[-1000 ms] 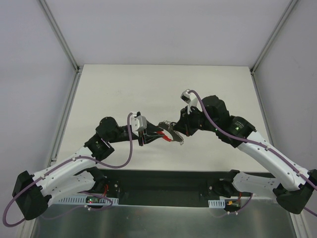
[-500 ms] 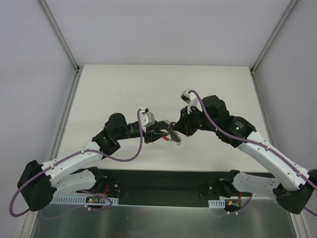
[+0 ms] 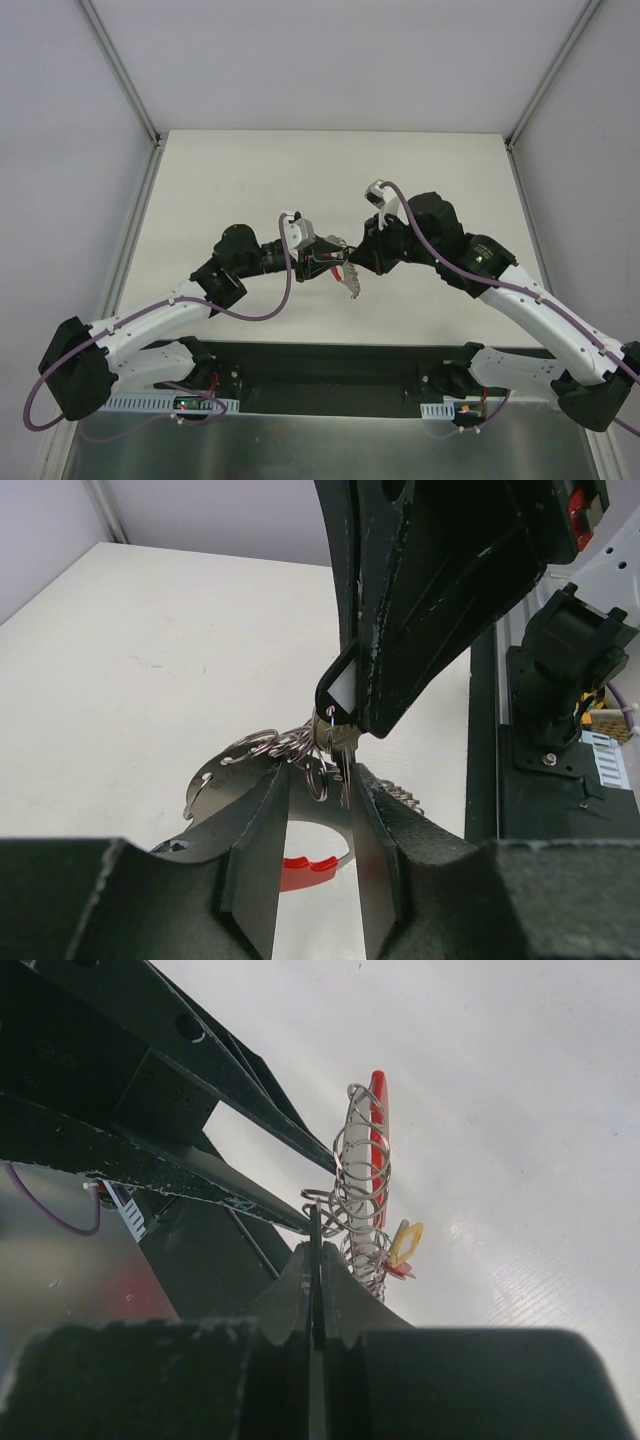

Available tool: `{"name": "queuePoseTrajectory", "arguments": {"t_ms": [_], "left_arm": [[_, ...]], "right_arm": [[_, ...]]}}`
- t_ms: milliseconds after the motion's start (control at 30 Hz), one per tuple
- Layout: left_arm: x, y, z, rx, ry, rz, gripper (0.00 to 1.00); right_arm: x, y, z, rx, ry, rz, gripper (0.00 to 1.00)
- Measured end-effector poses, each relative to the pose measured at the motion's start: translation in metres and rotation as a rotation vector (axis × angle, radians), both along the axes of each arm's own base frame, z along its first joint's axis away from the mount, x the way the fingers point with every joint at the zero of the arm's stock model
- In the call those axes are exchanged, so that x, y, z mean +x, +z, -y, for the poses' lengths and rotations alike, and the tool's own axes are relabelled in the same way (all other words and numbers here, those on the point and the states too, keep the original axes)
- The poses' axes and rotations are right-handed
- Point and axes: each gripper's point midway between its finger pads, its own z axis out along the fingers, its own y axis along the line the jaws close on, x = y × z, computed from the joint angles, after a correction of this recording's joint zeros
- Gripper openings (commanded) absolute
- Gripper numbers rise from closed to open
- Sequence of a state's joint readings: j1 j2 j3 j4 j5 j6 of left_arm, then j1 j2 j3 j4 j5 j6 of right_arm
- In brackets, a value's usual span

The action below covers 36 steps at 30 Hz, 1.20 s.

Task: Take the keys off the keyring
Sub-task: Adjust the key on the keyring.

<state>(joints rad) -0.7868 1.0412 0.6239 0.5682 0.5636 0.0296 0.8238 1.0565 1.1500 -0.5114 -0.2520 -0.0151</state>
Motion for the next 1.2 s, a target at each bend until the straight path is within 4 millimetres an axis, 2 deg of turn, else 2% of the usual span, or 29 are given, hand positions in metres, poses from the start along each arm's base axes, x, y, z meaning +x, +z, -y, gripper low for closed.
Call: {"name": "queuePoseTrajectory", "arguments": {"t_ms": [133, 200, 267, 300, 367, 1200], "left_arm": [[0.001, 0.000, 0.001, 0.001, 0.000, 0.004, 0.29], [0.002, 0.001, 0.001, -0.001, 0.000, 0.013, 0.24], [0.002, 0.001, 0.002, -0.003, -0.003, 0.022, 0.15], [0.002, 0.001, 0.002, -0.003, -0.004, 0.027, 0.06], [0.002, 0.002, 0.002, -0.003, -0.009, 0.042, 0.00], [0.004, 0.010, -0.009, -0.027, 0.048, 0.136, 0.00]], "right_arm": [[0.000, 0.000, 0.000, 0.000, 0.000, 0.000, 0.01], [0.000, 0.000, 0.000, 0.001, 0.000, 0.000, 0.01], [0.001, 0.001, 0.000, 0.002, -0.002, 0.003, 0.01], [0.001, 0.001, 0.000, 0.002, -0.003, 0.003, 0.01], [0.002, 0.001, 0.000, 0.004, -0.007, 0.006, 0.01], [0.002, -0.002, 0.012, -0.018, -0.043, 0.018, 0.01]]}}
